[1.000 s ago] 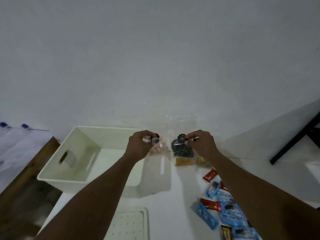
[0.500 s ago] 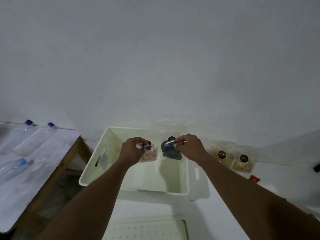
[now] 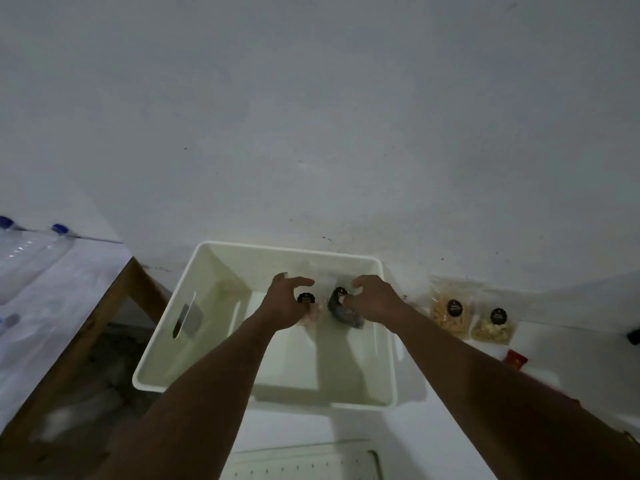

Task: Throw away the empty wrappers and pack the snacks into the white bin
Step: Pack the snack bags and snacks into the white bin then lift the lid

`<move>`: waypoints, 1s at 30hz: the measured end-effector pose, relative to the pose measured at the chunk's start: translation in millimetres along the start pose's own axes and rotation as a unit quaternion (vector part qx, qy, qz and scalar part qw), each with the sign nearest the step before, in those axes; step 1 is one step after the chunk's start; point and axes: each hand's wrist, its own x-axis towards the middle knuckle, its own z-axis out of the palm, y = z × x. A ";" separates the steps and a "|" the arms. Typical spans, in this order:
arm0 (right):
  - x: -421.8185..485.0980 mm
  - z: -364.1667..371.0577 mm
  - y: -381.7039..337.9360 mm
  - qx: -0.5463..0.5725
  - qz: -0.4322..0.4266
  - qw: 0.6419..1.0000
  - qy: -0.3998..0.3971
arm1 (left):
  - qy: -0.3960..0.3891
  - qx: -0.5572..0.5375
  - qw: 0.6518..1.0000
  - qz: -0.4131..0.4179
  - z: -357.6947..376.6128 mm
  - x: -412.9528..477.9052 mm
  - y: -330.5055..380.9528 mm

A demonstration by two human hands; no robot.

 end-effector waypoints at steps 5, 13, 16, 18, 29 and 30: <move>-12.6 -7.7 1.6 0.017 -0.024 0.998 0.053 | 0.034 0.020 0.999 -0.018 -7.3 -17.0 4.9; -67.7 -57.8 35.0 0.036 -0.061 0.993 0.100 | 0.068 0.017 0.997 0.028 0.0 -59.4 74.6; -85.3 -81.6 67.6 0.047 -0.042 0.991 0.118 | 0.082 0.003 0.994 0.068 22.1 -72.9 119.9; -94.7 -97.7 94.3 0.058 -0.025 0.990 0.125 | 0.092 0.001 0.991 0.101 42.3 -80.4 150.7; -80.3 -157.1 258.0 0.112 0.071 0.984 0.118 | -0.044 0.010 0.995 0.083 170.1 -41.4 199.9; -72.2 -159.1 269.3 0.122 0.075 0.984 0.109 | -0.049 0.016 0.996 0.074 179.9 -32.2 197.4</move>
